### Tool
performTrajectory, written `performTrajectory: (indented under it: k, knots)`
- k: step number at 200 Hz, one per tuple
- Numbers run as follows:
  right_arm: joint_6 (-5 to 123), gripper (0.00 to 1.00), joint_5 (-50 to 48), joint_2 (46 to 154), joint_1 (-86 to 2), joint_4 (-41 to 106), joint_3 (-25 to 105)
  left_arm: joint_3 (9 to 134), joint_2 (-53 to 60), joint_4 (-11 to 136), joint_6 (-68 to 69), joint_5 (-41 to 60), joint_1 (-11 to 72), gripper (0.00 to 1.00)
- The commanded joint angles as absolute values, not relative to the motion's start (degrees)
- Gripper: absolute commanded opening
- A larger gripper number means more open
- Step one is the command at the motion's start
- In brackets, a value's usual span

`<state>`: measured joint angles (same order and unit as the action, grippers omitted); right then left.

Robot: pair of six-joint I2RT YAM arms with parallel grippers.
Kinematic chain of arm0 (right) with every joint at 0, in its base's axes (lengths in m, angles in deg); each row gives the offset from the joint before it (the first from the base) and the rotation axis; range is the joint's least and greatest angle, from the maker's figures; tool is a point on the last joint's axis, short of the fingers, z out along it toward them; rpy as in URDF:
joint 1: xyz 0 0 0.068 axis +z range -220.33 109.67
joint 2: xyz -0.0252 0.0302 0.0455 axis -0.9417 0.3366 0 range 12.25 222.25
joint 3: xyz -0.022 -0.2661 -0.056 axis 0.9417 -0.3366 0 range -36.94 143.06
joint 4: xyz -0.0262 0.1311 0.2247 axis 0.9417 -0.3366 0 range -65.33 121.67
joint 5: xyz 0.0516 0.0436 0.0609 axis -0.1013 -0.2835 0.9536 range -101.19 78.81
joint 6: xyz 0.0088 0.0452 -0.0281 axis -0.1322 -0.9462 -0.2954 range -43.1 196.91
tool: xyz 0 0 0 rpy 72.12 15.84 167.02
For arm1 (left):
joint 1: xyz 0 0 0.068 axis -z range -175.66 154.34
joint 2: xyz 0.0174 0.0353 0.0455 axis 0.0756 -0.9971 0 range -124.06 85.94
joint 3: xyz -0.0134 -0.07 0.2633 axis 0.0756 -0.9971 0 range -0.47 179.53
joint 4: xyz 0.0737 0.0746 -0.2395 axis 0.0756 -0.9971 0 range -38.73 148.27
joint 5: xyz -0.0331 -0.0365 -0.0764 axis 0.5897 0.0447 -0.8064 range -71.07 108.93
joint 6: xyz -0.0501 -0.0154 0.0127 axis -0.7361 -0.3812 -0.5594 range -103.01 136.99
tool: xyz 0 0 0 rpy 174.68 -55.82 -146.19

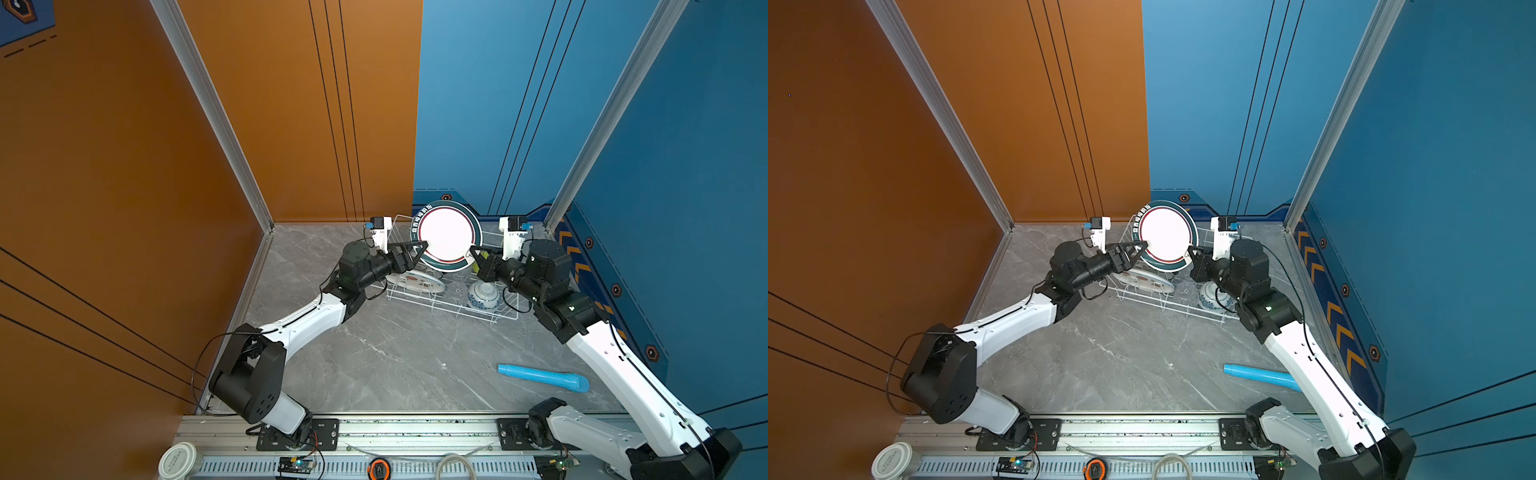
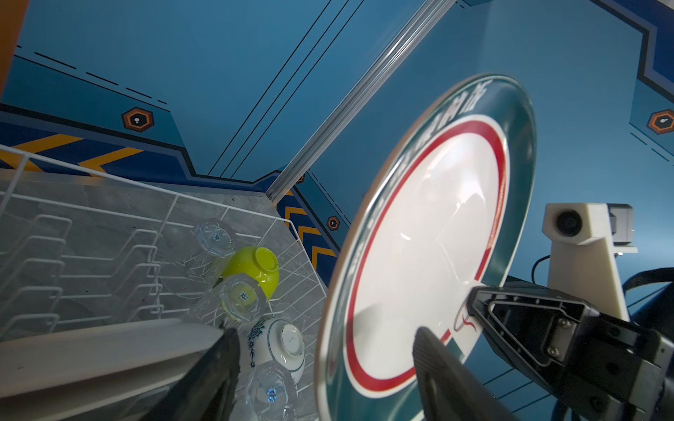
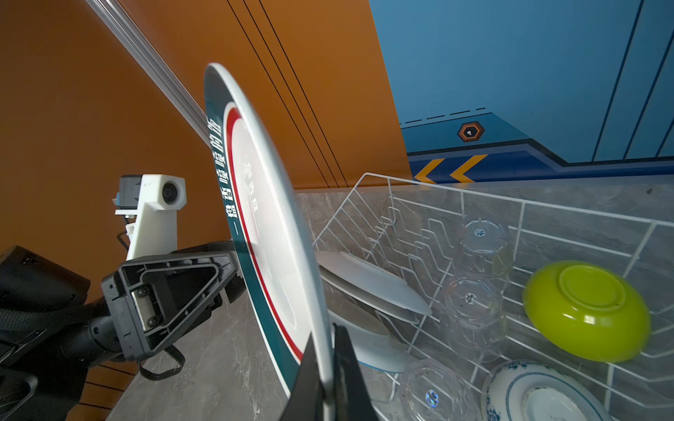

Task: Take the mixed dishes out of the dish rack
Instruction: 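Raise the plate upright while left gripper moves toward its edge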

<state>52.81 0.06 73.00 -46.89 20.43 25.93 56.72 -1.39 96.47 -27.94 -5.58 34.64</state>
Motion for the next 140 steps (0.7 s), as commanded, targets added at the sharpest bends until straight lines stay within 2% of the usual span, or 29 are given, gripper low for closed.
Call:
performTrajectory:
  k: [1, 71, 90, 119, 140]
  knots:
    - [50.67, 0.0, 2.95, 72.92, -47.3, 25.71, 25.9, 56.69, -1.49, 98.94, -27.97, -7.27, 34.97, 0.71]
    - [47.77, 0.0, 4.85, 74.13, -47.3, 28.31, 24.91, 56.9, -0.95, 99.84, -29.38, -5.78, 34.92, 0.59]
    - [46.6, 0.0, 5.67, 74.39, -47.3, 28.99, 24.37, 57.17, -1.07, 100.0, -29.74, -6.13, 34.82, 0.51]
    - [45.54, 0.0, 6.12, 74.13, -47.36, 29.88, 23.07, 57.17, -0.99, 100.78, -30.12, -6.83, 34.87, 0.43]
    - [45.11, 0.0, 6.38, 74.0, -47.39, 30.16, 22.31, 56.81, -0.61, 100.72, -30.16, -6.56, 34.9, 0.32]
